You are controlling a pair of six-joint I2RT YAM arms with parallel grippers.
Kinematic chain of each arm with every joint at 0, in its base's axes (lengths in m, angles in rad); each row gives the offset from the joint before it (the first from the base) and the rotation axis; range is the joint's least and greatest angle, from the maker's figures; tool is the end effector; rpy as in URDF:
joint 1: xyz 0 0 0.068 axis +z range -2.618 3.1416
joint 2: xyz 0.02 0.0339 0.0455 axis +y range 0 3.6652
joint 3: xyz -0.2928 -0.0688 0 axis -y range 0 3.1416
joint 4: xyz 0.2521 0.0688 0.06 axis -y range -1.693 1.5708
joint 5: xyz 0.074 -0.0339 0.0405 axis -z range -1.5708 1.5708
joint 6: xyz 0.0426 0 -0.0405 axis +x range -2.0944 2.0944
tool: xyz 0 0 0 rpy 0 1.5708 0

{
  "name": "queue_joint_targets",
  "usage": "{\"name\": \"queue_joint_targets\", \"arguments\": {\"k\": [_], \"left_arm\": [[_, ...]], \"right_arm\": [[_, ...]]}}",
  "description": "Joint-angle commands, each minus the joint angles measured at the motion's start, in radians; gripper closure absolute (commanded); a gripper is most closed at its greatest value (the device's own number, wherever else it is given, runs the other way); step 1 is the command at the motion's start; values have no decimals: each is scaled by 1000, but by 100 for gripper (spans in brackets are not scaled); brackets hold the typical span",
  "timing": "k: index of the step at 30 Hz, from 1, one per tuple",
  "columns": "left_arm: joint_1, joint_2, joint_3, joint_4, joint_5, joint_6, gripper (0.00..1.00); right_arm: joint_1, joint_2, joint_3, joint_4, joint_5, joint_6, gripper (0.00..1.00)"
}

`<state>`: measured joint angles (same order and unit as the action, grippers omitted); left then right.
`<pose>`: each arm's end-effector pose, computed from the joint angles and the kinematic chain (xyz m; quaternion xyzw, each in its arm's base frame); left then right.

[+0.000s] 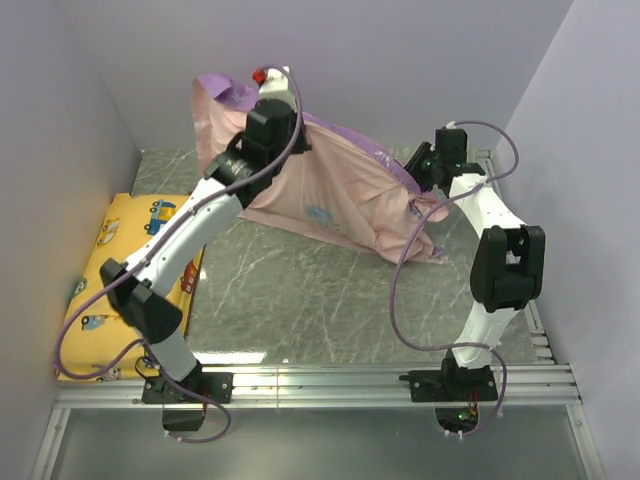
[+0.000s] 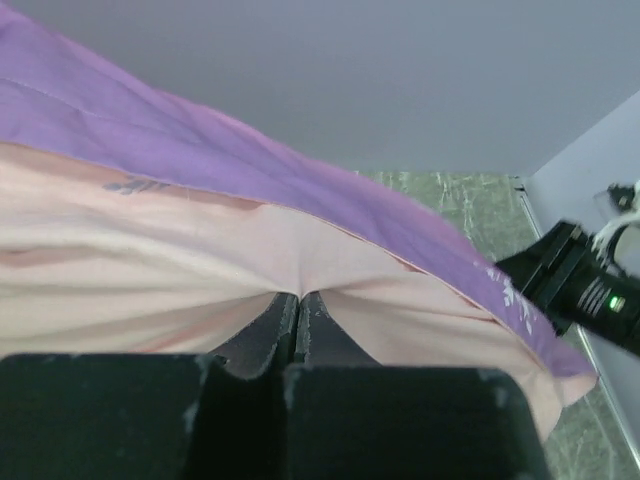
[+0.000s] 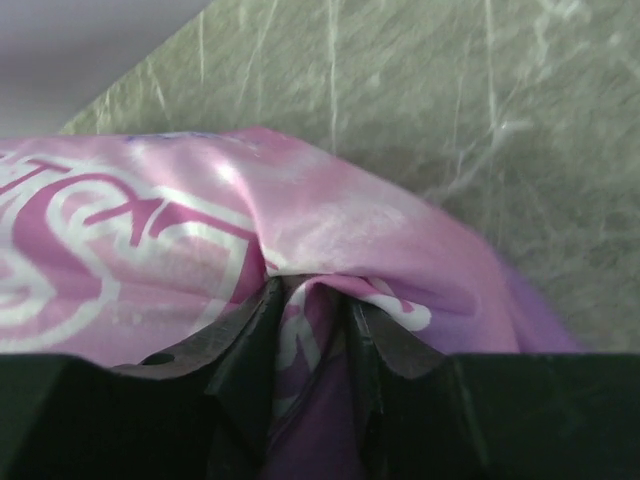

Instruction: Remove the pillowcase from the pillow

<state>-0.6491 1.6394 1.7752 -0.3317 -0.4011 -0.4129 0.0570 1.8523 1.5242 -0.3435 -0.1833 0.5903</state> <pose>0.3230 -0.2242 0.4772 -0.0363 0.7670 -0.1821 0.6142 0.4489 0.0334 0.2982 0.1979 0.8756 0.2158 0.3841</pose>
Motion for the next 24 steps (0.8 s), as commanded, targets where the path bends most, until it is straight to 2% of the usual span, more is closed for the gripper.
{"name": "queue_joint_targets", "arguments": {"k": [1,3,5,9,12,16,20,21,24], "left_arm": [[48,72,260,-10,50,19,100],[58,169,357,-76,85,22,100],[84,265,523,-133,146,14,100],[117,387,606,-170,249,-43,100],[118,381,521,-124,294,-69,100],[115,335,327,-60,341,-99,100],[112,240,115,37,350,-119,99],[111,226,60,46,351,-122,98],[111,200,26,56,357,-121,91]], "right_arm": [[26,-31,-110,-82,-36,-30,61],[24,-76,-186,-34,-77,-17,59],[27,-122,-269,16,-116,0,57],[52,-188,-377,75,-159,13,54],[50,-228,-389,52,-99,-6,47],[43,-304,-352,8,-12,-14,36],[40,-350,-241,-83,120,-24,30],[41,-358,-221,-95,146,-27,30],[40,-389,-148,-138,248,-41,26]]}}
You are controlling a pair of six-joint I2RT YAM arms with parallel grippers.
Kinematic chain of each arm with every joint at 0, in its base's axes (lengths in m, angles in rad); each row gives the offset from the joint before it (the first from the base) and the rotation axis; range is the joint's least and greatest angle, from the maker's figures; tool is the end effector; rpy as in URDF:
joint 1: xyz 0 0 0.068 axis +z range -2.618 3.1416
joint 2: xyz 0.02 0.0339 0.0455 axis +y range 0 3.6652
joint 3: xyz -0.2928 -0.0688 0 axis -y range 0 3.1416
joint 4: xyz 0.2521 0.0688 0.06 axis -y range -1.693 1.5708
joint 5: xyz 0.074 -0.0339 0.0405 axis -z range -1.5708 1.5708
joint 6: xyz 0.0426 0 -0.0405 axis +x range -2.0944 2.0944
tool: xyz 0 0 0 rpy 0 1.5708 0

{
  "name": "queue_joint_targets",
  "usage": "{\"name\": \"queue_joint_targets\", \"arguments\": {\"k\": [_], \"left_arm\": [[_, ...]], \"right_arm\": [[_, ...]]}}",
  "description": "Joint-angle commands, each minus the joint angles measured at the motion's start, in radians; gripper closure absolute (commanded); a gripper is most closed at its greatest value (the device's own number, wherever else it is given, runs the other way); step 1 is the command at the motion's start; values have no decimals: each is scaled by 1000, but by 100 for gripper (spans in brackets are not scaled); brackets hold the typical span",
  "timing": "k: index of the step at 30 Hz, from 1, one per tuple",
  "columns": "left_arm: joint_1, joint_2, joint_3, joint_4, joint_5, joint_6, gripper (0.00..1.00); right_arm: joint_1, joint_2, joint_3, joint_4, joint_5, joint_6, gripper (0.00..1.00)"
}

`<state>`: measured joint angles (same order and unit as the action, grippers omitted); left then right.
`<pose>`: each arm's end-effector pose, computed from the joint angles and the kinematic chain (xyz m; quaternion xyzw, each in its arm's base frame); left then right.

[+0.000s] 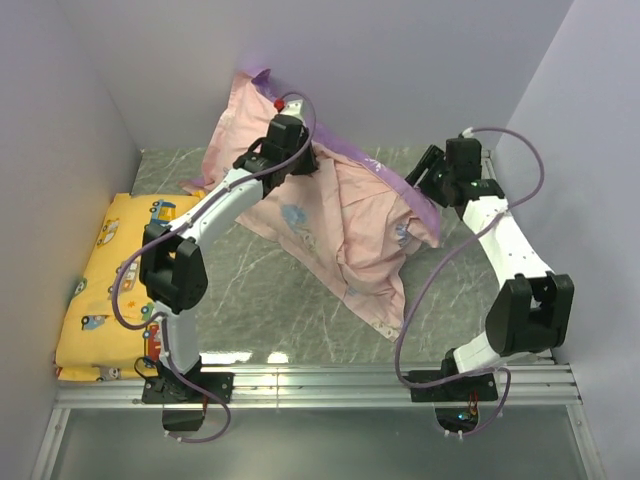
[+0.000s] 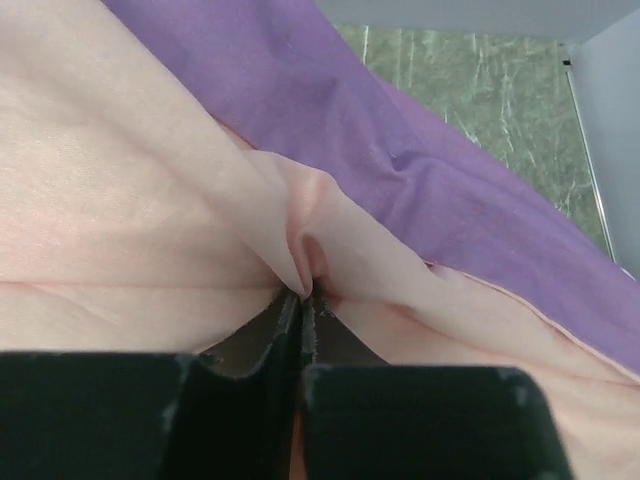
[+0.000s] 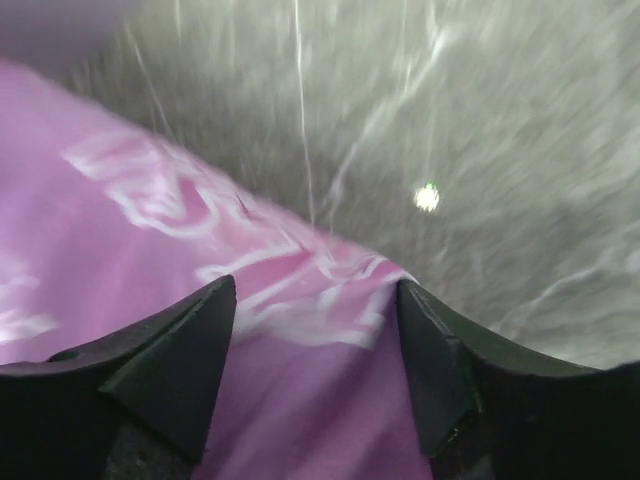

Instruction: Remove the pillowcase from the pillow

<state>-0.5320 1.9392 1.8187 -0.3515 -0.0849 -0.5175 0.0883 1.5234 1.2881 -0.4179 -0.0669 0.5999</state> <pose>0.4212 -0.2437 0.3630 -0.0160 0.8522 -0.2300 0.4696 0.3561 0.0344 0.3347 0.2124 0.8707 0.1775 0.4066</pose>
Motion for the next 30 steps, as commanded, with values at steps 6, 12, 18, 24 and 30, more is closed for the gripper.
{"name": "queue_joint_targets", "arguments": {"k": [6,12,18,24,30], "left_arm": [[-11,-95,7,48,51,-3,73],[-14,-91,24,29,50,8,68],[-40,-140,-19,26,50,19,45],[-124,-292,-171,71,16,10,22],[-246,-405,-389,149,-15,-18,14]], "right_arm": [[13,-127,137,-105,119,-71,24],[91,-307,5,-68,143,-86,23],[332,-423,-188,-19,251,-54,23],[372,-419,-360,80,259,-17,26],[378,-413,-403,107,276,-15,43]]}}
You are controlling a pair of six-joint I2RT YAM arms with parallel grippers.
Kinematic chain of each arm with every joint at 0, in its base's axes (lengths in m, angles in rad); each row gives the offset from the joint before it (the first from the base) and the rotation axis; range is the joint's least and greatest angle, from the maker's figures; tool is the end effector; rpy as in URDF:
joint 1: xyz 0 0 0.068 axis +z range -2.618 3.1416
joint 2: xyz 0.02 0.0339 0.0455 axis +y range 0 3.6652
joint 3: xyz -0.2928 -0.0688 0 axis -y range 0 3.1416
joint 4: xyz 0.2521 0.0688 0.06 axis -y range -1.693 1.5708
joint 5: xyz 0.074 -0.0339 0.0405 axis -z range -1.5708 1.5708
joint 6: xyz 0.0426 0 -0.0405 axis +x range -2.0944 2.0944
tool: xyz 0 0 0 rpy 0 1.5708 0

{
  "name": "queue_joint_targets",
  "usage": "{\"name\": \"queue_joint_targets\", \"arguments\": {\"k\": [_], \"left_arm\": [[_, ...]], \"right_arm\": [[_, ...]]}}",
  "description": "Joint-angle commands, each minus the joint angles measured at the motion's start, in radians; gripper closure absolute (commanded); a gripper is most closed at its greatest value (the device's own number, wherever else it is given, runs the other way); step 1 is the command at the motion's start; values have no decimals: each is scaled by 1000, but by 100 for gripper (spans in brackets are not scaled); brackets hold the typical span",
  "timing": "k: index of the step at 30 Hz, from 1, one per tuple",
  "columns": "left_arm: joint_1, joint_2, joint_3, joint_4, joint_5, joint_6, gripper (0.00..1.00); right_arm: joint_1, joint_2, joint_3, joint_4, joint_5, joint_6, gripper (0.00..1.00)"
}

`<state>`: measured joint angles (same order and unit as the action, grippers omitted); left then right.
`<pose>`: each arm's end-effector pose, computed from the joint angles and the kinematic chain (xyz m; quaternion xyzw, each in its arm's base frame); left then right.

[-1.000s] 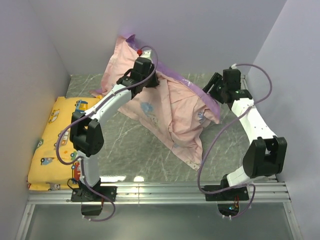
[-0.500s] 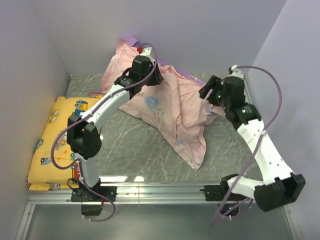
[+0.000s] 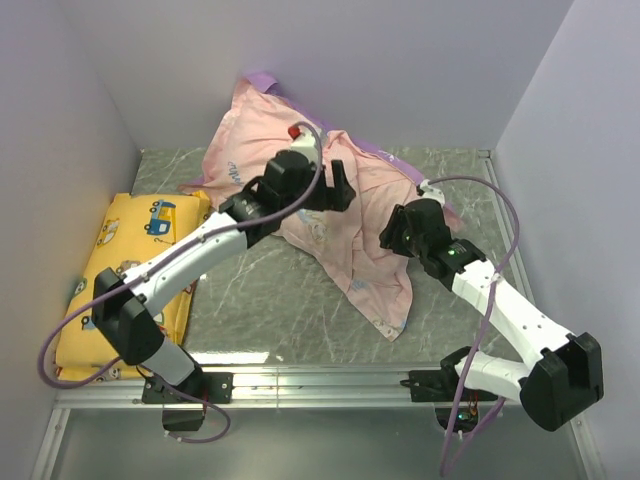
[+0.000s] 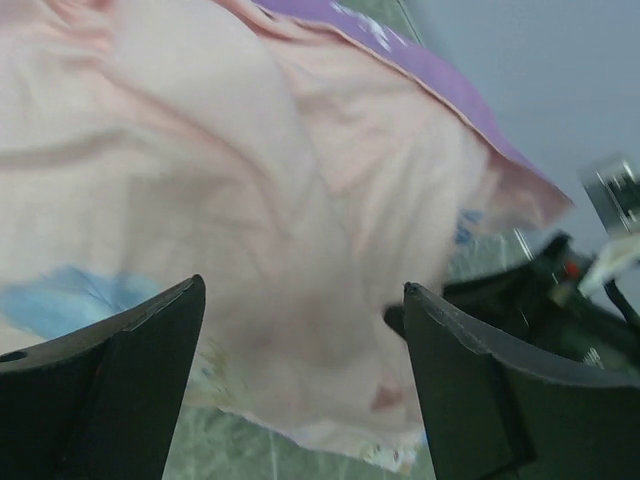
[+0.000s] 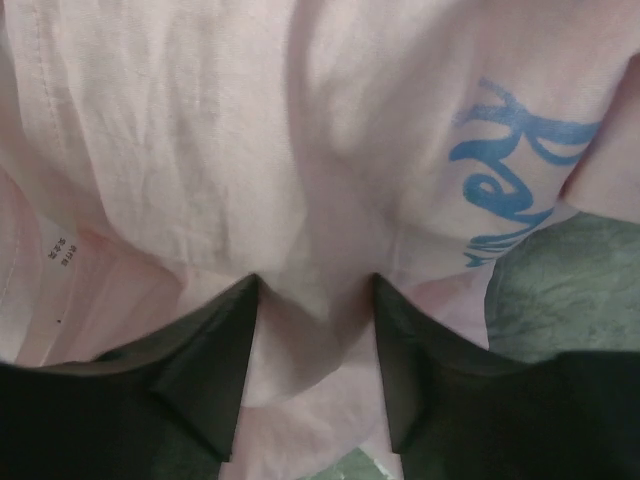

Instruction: Remove the pillowcase from the pillow

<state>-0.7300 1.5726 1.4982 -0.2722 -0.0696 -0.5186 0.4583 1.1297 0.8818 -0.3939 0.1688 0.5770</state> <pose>0.2896 -0.2552 0.4078 0.0664 0.8155 -0.3126 0.4826 0.2247 0.1029 0.3051 0.0905 0.8871 0.1554 0.4252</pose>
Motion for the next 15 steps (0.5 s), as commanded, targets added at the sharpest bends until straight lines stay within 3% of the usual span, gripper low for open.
{"name": "queue_joint_targets", "arguments": {"k": [1,8,11,15], "left_arm": [[-63,-40,-85,71,-45,-18,14],[-100,29,-122,57,-163,-26,21],[-100,58,-101,48,-190,-20,35],[-98,70,-89,7,-275,-27,72]], "right_arm": [[10,-22,2,79,44,4,49],[8,-79,-7,33,123,-2,83],[6,-107,-15,18,147,-6,87],[-9,-123,-27,-5,189,-16,92]]}}
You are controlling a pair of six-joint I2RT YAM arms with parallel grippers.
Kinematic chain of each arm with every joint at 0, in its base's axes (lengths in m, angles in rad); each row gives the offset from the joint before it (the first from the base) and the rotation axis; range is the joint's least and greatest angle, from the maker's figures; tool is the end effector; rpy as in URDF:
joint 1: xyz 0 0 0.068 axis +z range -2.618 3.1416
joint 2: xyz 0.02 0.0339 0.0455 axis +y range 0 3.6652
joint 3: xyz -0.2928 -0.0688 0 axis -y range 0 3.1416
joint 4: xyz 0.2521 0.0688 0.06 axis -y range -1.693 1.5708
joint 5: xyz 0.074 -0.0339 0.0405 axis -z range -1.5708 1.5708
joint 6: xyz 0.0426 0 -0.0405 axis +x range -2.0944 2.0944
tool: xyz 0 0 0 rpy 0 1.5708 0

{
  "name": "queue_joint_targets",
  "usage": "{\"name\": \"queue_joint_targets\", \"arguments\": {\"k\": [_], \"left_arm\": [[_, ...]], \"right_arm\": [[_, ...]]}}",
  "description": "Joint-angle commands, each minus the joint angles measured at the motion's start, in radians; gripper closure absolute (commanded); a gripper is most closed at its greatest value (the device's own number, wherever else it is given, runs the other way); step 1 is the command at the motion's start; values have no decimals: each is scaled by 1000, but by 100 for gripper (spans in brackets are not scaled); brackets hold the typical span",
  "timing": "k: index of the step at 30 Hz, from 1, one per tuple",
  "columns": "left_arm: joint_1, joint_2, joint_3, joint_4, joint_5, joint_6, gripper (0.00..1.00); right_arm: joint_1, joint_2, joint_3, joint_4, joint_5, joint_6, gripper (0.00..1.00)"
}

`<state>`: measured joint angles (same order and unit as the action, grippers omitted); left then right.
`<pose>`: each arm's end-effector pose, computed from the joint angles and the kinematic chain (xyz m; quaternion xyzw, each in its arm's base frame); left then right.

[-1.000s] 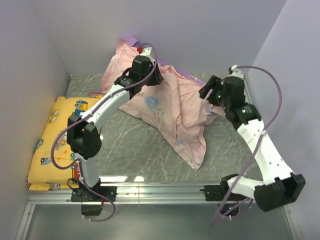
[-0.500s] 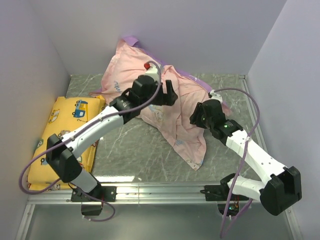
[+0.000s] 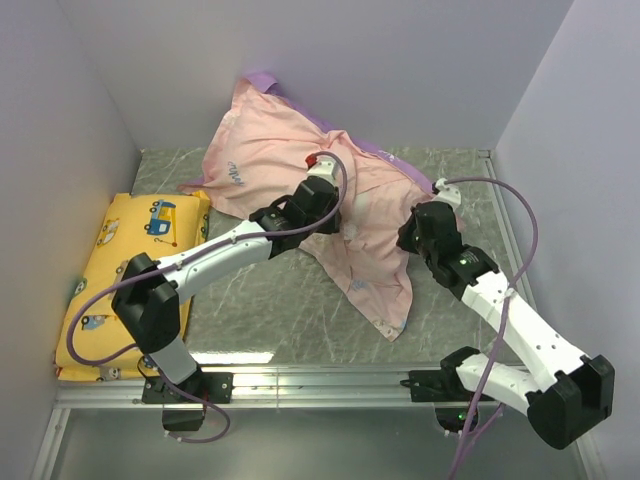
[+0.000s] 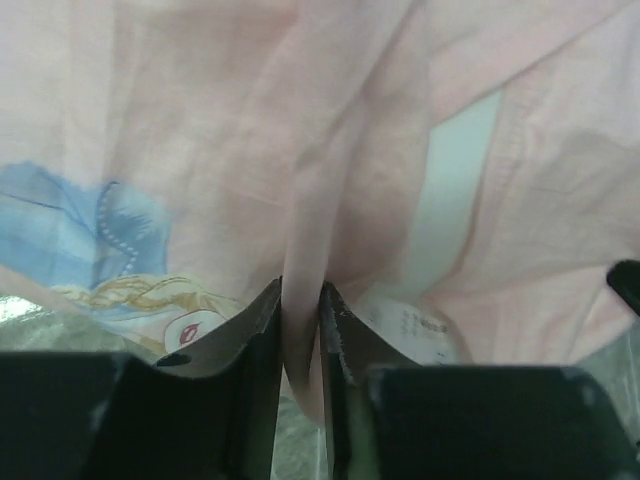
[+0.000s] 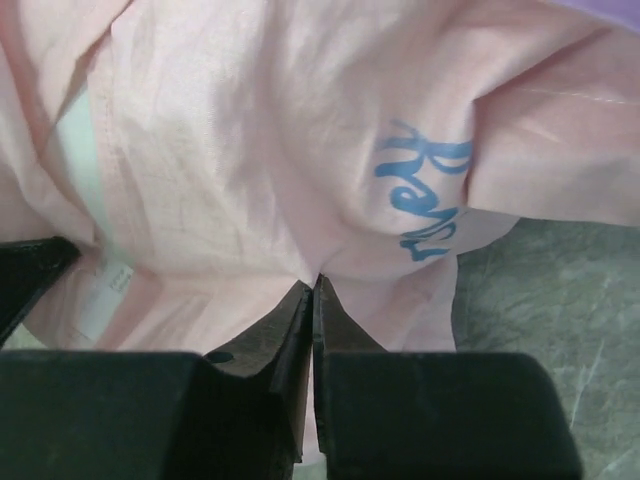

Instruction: Remove the pillowcase from the pillow

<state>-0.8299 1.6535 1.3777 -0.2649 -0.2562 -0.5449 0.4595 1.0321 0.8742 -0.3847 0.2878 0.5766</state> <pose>0.2792 -0.2892 0.3351 0.0603 0.8633 -0.2241 0.4481 0.2084 0.0896 0.3251 0.1208 0.8561 0.1325 0.4846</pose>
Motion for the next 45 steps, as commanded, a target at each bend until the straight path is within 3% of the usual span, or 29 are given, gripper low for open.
{"name": "queue_joint_targets", "arguments": {"k": [1,4,8,10,14,19,20,24,27,31,34,41,45], "left_arm": [[2,-17,32,-13,-107,-4,76],[17,-52,18,-57,-193,-27,87],[133,-132,-70,-105,-235,-102,99],[188,-193,-132,-83,-223,-148,100],[287,-259,-294,9,-146,-199,99],[241,-202,-302,62,-77,-202,99],[227,-195,-301,67,-80,-199,100],[184,-156,-275,69,-89,-185,95],[169,-152,-264,67,-92,-181,90],[164,-169,-262,62,-100,-174,83],[166,-173,-261,61,-106,-168,83],[166,-124,-207,23,-126,-148,91],[166,-101,-183,7,-135,-139,99]], "right_arm": [[-18,-29,-30,-16,68,-17,94],[-97,-35,-58,-19,42,-24,100],[-249,-40,-92,-11,-10,-27,100],[-317,-30,-107,4,-19,-29,100],[-335,8,-130,56,-76,-24,100],[-291,11,-144,92,-155,-26,99],[-274,-1,-141,84,-135,-29,96],[-214,-72,-60,-8,-65,-52,63],[-156,-147,-23,-52,-42,-52,45],[-88,-184,25,-34,-30,-69,36],[-30,-89,103,-17,2,-98,33],[7,238,270,-2,108,-211,32],[5,287,296,-5,162,-244,32]]}}
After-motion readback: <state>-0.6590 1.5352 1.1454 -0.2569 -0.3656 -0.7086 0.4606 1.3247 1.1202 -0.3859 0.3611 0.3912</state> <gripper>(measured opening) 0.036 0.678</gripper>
